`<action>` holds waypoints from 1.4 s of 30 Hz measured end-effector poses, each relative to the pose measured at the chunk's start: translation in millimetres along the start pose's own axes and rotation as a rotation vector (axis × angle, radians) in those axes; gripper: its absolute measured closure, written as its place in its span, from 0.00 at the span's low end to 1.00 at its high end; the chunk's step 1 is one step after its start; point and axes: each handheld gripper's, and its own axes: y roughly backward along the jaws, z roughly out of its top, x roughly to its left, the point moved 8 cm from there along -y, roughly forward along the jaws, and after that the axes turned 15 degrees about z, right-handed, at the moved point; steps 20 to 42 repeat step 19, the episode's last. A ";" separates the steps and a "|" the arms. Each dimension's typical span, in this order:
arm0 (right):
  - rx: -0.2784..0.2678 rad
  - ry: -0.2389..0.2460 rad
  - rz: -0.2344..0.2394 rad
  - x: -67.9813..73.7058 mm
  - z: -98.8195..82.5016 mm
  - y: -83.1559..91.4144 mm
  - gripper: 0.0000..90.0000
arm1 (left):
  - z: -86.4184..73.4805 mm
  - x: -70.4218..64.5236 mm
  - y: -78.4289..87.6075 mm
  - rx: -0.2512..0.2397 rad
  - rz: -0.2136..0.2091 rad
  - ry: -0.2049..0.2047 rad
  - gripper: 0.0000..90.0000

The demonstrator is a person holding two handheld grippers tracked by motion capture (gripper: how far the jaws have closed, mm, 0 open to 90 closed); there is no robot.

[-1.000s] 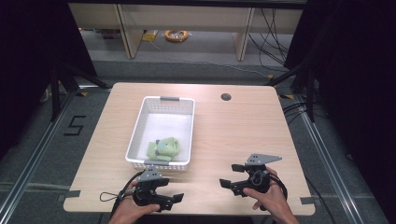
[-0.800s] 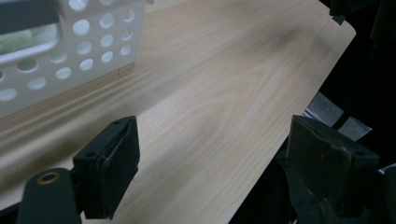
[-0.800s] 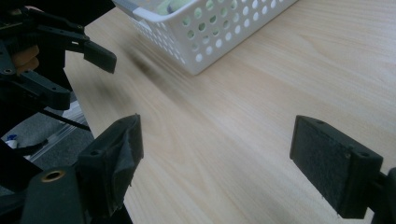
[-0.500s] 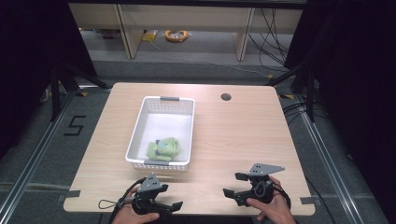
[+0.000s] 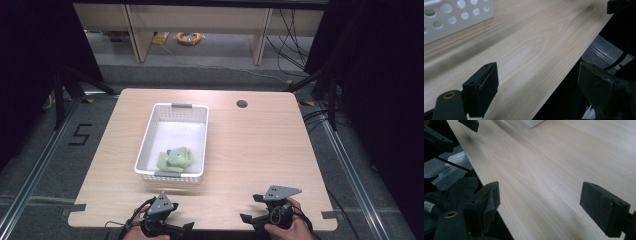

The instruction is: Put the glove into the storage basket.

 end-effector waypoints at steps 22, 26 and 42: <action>0.048 0.033 -0.022 -6.6 -6.8 -2.8 0.20 | 2.0 9.8 -3.6 -0.027 0.019 0.020 0.19; 0.048 0.033 -0.022 -6.6 -6.8 -2.8 0.20 | 2.0 9.8 -3.6 -0.027 0.019 0.020 0.19; 0.048 0.033 -0.022 -6.6 -6.8 -2.8 0.20 | 2.0 9.8 -3.6 -0.027 0.019 0.020 0.19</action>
